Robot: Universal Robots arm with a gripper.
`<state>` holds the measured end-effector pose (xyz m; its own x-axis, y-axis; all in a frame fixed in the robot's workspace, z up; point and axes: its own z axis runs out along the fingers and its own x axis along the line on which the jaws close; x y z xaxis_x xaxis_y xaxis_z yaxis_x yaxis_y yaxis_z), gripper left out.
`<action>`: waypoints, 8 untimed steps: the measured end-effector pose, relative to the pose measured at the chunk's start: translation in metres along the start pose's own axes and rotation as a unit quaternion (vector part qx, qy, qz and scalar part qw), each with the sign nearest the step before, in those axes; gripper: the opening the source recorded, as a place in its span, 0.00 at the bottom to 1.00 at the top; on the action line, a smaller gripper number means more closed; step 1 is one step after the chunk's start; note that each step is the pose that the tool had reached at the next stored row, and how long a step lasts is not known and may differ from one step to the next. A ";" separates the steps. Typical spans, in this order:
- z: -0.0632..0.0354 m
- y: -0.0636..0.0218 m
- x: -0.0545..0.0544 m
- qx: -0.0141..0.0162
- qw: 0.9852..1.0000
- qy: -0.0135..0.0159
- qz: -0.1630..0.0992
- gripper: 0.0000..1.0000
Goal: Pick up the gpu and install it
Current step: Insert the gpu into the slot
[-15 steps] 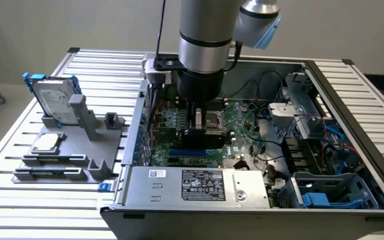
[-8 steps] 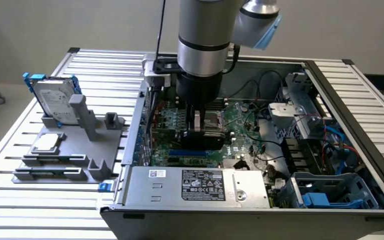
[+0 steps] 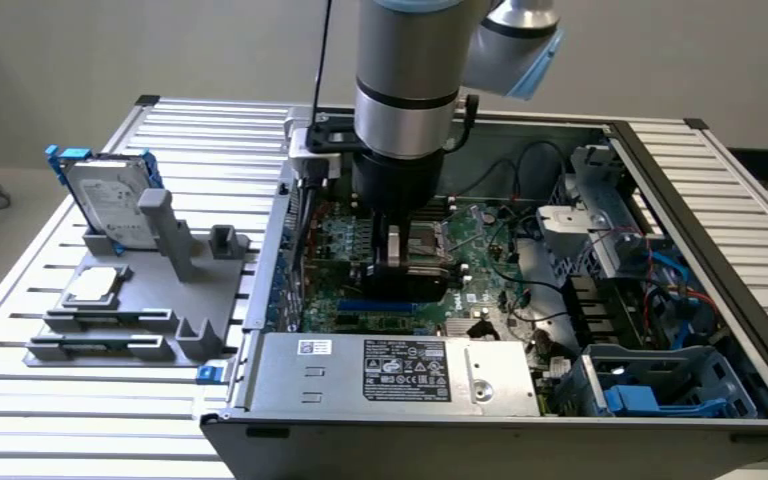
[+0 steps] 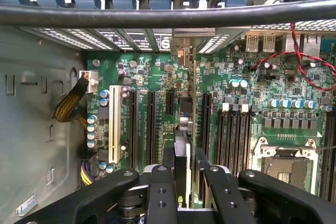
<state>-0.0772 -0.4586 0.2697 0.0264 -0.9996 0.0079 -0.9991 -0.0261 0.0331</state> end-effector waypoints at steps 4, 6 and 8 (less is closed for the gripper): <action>0.0014 0.0006 0.000 0.000 1.000 -0.002 0.003 0.26; 0.0021 0.0010 0.000 0.000 1.000 -0.002 0.004 0.26; 0.0029 0.0012 0.000 0.000 1.000 -0.003 0.005 0.26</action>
<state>-0.0785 -0.4585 0.2669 0.0155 -0.9999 0.0029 -0.9993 -0.0154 0.0329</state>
